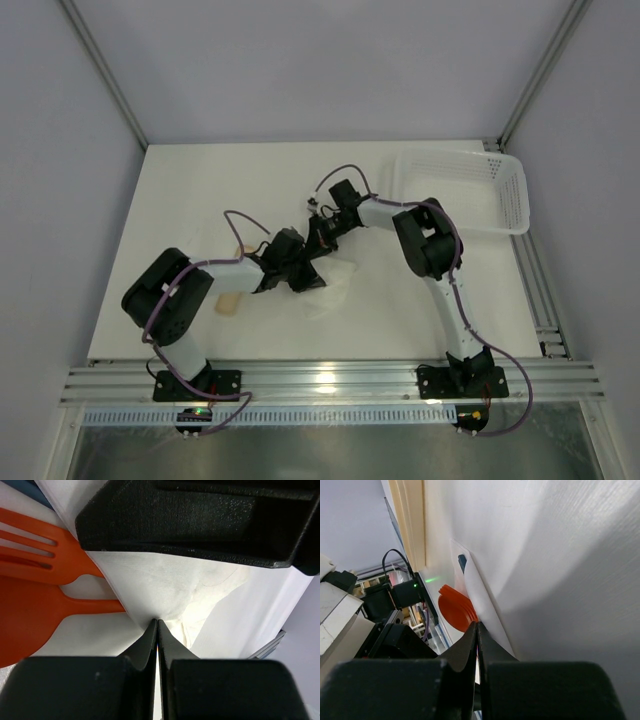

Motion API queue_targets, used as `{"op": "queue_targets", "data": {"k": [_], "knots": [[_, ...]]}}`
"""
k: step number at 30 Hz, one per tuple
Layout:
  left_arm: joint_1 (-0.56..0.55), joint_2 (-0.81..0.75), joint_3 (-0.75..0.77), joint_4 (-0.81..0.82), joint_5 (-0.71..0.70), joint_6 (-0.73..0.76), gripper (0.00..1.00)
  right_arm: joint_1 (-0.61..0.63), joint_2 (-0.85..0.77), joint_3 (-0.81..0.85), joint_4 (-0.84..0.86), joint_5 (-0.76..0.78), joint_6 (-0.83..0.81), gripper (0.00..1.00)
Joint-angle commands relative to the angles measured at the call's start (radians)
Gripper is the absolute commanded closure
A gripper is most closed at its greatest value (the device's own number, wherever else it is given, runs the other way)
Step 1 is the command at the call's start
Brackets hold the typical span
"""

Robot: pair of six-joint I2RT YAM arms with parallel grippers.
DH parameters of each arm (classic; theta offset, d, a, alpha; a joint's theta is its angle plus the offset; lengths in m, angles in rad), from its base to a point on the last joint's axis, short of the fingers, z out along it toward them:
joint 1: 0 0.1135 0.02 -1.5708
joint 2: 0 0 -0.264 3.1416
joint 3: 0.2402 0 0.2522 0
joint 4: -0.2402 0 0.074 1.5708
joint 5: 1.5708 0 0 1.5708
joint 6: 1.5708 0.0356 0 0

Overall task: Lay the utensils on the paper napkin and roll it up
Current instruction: Roll the napkin at the center of the board.

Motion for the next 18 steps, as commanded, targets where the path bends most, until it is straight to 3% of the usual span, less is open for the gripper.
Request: {"op": "queue_targets", "data": {"k": [1, 18], "knots": [[-0.006, -0.016, -0.016, -0.046, -0.020, -0.013, 1.00, 0.002, 0.051, -0.068, 0.074, 0.071, 0.013, 0.96], [-0.003, -0.007, -0.085, 0.001, -0.051, -0.082, 1.00, -0.092, 0.002, -0.243, 0.137, -0.030, -0.081, 0.96]]}}
